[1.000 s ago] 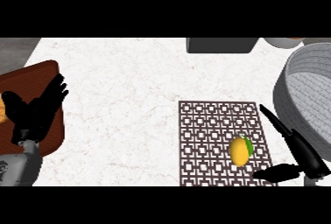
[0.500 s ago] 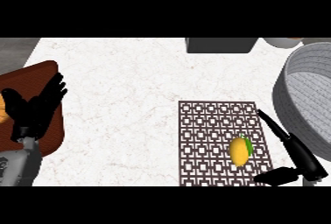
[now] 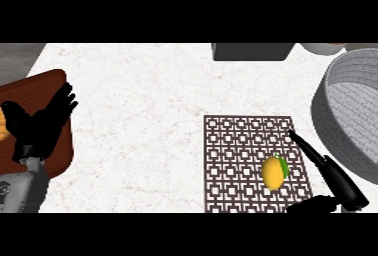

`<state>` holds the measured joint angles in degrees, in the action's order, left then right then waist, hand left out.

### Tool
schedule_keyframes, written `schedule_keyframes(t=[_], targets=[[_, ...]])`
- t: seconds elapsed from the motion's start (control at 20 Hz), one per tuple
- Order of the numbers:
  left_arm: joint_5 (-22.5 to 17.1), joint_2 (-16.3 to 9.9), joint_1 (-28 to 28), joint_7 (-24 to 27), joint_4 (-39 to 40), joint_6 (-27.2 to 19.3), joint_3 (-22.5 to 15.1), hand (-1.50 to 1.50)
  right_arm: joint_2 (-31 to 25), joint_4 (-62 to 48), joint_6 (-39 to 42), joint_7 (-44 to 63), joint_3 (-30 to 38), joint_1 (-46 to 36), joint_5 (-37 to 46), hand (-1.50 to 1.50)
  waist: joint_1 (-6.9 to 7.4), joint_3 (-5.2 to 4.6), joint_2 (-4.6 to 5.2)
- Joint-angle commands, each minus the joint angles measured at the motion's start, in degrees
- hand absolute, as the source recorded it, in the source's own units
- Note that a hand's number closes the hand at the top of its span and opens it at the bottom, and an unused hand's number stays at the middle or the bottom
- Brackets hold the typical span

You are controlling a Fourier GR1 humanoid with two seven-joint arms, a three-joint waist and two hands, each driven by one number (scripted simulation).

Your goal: Pick the lemon from the placemat and place it in the basket

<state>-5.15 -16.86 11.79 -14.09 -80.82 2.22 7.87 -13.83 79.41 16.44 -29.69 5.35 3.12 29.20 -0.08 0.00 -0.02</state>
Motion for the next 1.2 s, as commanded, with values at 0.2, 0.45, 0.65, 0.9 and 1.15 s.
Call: schedule_keyframes(t=[0.2, 0.45, 0.65, 0.9, 1.15], targets=[[1.1, 1.5, 1.8, 0.4, 1.6, -0.4, 1.6, 0.00, 2.5, -4.3, -6.3, 0.6, -2.3, 0.0, 6.2, -1.50, -0.01, 0.00, 0.03], [1.0, 1.6, -3.0, -1.2, -4.1, 2.1, 1.1, 0.00, 3.2, -6.7, -9.2, 1.5, -2.4, -2.7, 8.1, -1.50, 0.19, 0.01, -0.01], [1.3, 0.7, 0.7, 3.9, 4.8, 3.1, 2.8, 0.00, 2.6, -3.3, -10.0, 2.1, -7.2, -1.1, 13.8, 1.50, -0.08, -0.02, 0.06], [2.4, 2.2, 0.3, 1.8, 1.6, 1.5, 2.3, 0.00, 4.8, -5.3, -11.4, 3.8, -7.0, -4.2, 14.3, 1.50, 0.05, -0.01, 0.01], [3.2, 3.1, 0.0, 3.4, 2.6, 1.4, 1.8, 0.00, 3.9, -5.9, -11.3, 0.9, -7.6, -3.1, 15.1, 1.50, 0.02, -0.01, 0.03]])
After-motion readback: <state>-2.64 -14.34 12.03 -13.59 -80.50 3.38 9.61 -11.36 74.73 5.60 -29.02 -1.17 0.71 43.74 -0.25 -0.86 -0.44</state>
